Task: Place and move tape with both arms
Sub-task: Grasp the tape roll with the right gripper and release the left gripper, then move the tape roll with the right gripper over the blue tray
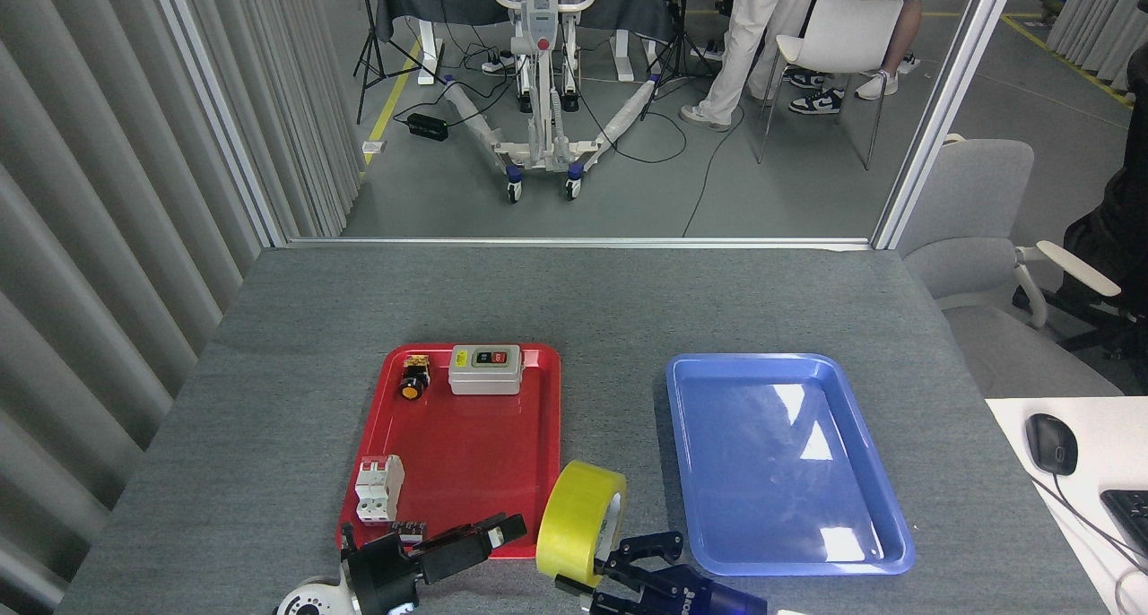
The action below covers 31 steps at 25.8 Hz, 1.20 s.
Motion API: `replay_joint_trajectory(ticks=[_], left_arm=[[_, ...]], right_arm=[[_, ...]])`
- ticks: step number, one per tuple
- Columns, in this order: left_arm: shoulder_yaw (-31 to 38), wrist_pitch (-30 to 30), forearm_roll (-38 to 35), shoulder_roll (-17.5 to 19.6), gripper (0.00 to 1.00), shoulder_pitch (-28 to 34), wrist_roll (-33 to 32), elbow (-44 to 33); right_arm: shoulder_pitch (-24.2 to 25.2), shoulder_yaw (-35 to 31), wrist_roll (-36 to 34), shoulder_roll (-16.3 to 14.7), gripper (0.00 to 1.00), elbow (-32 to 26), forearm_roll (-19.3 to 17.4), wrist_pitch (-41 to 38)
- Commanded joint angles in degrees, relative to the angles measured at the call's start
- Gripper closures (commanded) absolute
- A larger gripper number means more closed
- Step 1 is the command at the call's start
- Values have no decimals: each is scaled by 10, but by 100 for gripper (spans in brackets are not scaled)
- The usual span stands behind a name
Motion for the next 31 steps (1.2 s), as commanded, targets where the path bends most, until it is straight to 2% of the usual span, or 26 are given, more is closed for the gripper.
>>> replay_joint_trajectory(ticks=[1, 4, 6, 9, 11, 12, 14, 15, 17, 18, 21, 24, 26, 28, 31], left_arm=[[29, 0, -6, 1, 0, -2, 5, 1], [49, 0, -24, 3, 0, -4, 25, -3], [77, 0, -71, 1, 0, -4, 74, -22], [106, 0, -215, -1, 0, -3, 180, -72], [106, 12, -334, 2, 0, 0, 249, -102], [105, 42, -404, 2, 0, 0, 285, -112], [92, 128, -534, -10, 0, -1, 360, -121], [82, 188, -573, -20, 0, -1, 406, -131], [75, 301, -575, -31, 0, 1, 484, -153], [66, 327, -576, -32, 0, 3, 505, -158], [26, 352, -595, -32, 0, 33, 523, -188], [9, 433, -665, -37, 0, 64, 549, -218], [-25, 509, -708, -46, 0, 64, 550, -205], [-52, 558, -713, -45, 0, 66, 549, -185], [-68, 577, -715, -46, 0, 67, 548, -181]], right_arm=[[46, -106, 9, -13, 82, -1, -43, -1], [73, -188, 26, -30, 82, 1, -91, -8], [75, -242, 82, -27, 82, 7, -112, -4], [79, -332, 203, -1, 83, 37, -146, 2], [74, -357, 265, 20, 83, 53, -160, 28], [69, -358, 289, 20, 83, 56, -167, 60], [57, -352, 336, 13, 82, 59, -195, 121], [50, -346, 363, 7, 82, 60, -207, 143], [33, -338, 418, 1, 82, 69, -221, 173], [25, -337, 440, 1, 82, 73, -223, 187], [-11, -328, 504, 5, 83, 95, -224, 233], [-76, -269, 568, 7, 83, 139, -229, 289], [-117, -220, 593, 7, 83, 168, -264, 331], [-154, -183, 607, 7, 83, 193, -313, 354], [-208, -131, 612, 18, 83, 249, -350, 375]])
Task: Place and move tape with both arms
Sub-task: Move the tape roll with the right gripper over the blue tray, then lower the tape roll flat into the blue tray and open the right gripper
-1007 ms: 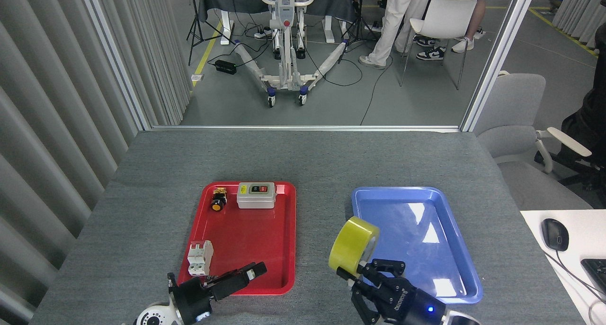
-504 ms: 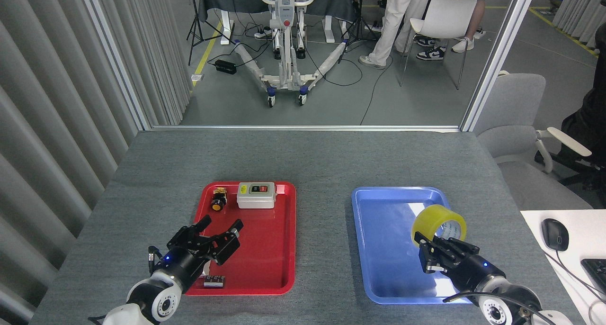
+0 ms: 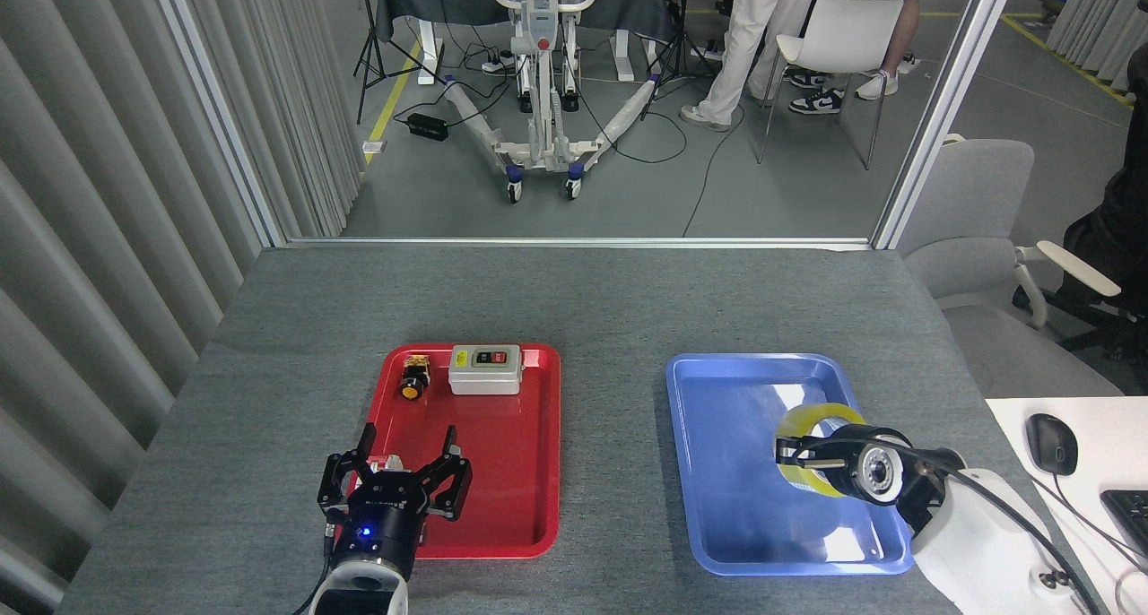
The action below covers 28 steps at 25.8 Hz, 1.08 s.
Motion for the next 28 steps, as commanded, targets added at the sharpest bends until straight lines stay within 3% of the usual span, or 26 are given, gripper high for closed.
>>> replay_joint_trajectory(ticks=[1, 4, 8, 16, 20, 24, 28], left_arm=[[-21, 36, -13, -4, 0, 3, -1, 5], [-22, 37, -13, -27, 0, 3, -5, 3], [-46, 38, -17, -29, 0, 1, -5, 7], [-49, 39, 13, -27, 0, -10, -12, 17], [-49, 47, 18, -26, 0, -23, -9, 19], [-32, 29, 12, -31, 0, -14, -5, 21], [56, -81, 8, -63, 0, 29, -3, 12]], right_arm=[[-69, 62, 18, 20, 83, 71, -40, 32], [-105, 68, 20, 42, 83, 139, -43, 29], [-128, 68, 22, 72, 83, 209, -43, 26], [-133, 67, 22, 92, 82, 245, -43, 17], [-132, 67, 19, 94, 68, 248, -42, 17], [-133, 62, 15, 94, 47, 247, -41, 16], [-133, 58, 13, 94, 29, 246, -39, 6]])
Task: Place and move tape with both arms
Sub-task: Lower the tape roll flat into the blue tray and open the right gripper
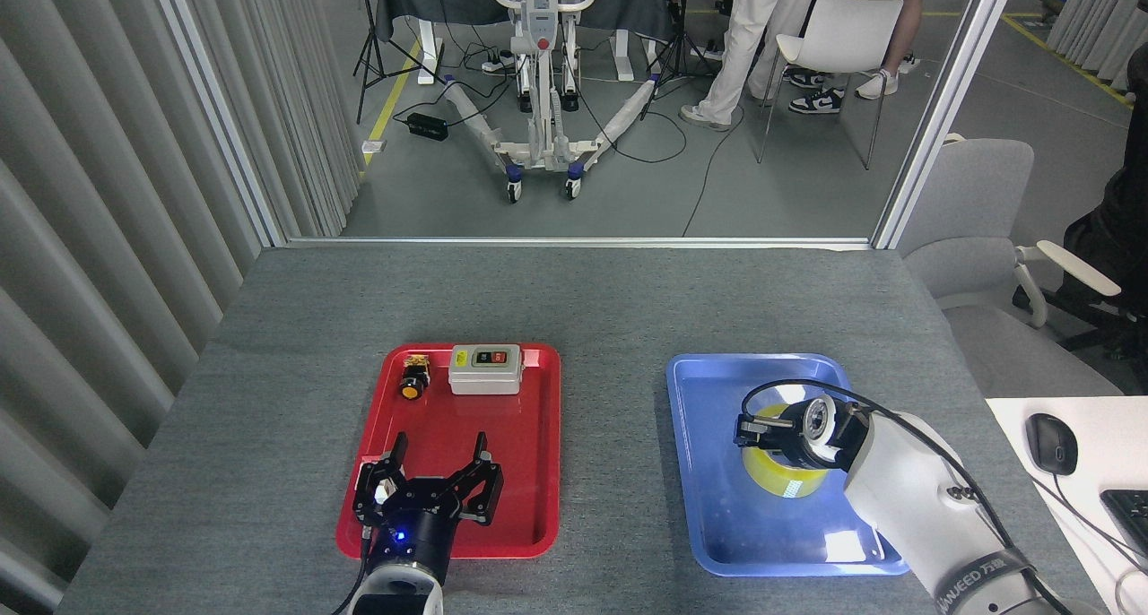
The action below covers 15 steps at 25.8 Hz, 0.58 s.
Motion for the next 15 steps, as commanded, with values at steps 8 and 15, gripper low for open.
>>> replay_joint_trajectory(ticks=[8, 15], left_arm=[[91, -95, -12, -20, 0, 46, 27, -12], [103, -91, -59, -23, 0, 45, 74, -18]], right_arm=[[-1, -4, -21, -1, 14, -9, 2, -30], [27, -62, -119, -10, 2, -57, 10, -116]])
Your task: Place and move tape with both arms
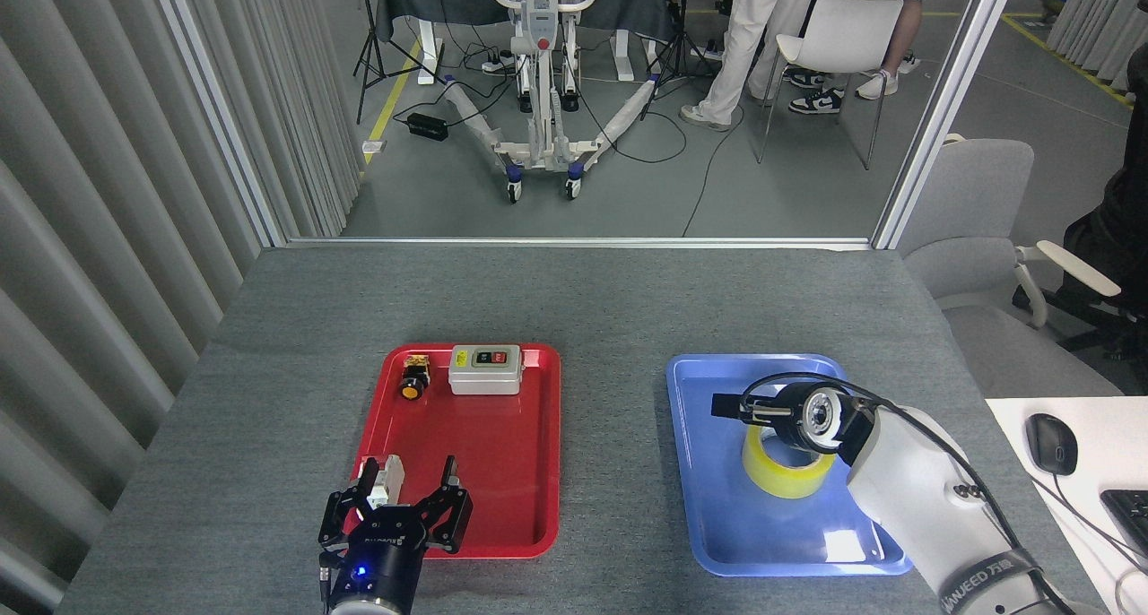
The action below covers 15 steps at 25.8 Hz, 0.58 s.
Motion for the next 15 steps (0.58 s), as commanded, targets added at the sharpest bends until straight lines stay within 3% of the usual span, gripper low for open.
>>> replay_joint_trajectory(ticks=[1, 3, 8, 11, 15], left_arm=[[16, -4, -33, -3, 0, 0, 28, -9], [27, -11, -32, -3, 0, 0, 25, -26], [35, -22, -32, -4, 0, 1, -4, -79], [35, -15, -32, -4, 0, 1, -24, -82], [36, -15, -32, -3, 0, 7, -26, -82]], right_arm=[[37, -58, -70, -7, 2, -27, 12, -60], [59, -110, -114, -8, 1, -44, 62, -102], [164, -255, -316, 10, 1, -107, 278, -150], [218, -283, -455, 36, 1, -136, 320, -160], [275, -322, -492, 29, 1, -174, 327, -218]])
